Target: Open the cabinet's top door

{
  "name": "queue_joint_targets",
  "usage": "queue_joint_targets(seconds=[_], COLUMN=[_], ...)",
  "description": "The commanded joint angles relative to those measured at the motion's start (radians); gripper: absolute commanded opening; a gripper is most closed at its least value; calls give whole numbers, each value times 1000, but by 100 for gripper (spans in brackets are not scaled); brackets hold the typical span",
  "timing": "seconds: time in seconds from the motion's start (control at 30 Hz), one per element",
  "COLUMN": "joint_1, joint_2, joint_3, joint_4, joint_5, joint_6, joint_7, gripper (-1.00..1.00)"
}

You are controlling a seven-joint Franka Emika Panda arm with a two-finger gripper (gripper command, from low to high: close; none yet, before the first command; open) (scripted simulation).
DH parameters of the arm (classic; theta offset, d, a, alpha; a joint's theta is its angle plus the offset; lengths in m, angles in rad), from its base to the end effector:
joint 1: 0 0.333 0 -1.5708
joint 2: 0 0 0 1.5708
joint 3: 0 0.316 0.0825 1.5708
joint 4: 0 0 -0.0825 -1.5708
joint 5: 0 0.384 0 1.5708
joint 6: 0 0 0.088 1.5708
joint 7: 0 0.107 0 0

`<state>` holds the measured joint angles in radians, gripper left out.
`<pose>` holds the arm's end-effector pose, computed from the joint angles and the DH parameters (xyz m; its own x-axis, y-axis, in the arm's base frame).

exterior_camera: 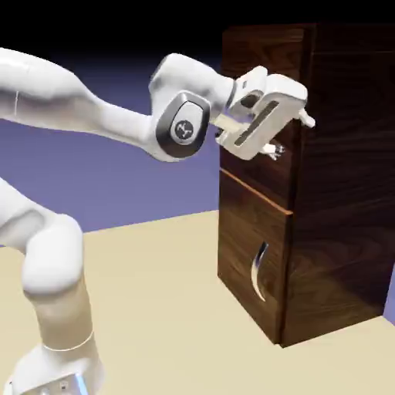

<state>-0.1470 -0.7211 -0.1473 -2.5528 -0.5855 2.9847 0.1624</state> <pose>0.3677 -0.0868 0.6315 0.4553 0.2125 0.8646 -0.1599 -0.9358 0.3142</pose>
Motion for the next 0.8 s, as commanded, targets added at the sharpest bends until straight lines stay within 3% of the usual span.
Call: queue_joint_targets(seconds=[0.0, 0.77], joint_1=[4, 121], joint_2=[-4, -104], joint_3=[4, 65], joint_4=[11, 230], joint_5=[-44, -1044], joint_6=[1, 17], joint_7=[-26, -558], gripper=[0, 0])
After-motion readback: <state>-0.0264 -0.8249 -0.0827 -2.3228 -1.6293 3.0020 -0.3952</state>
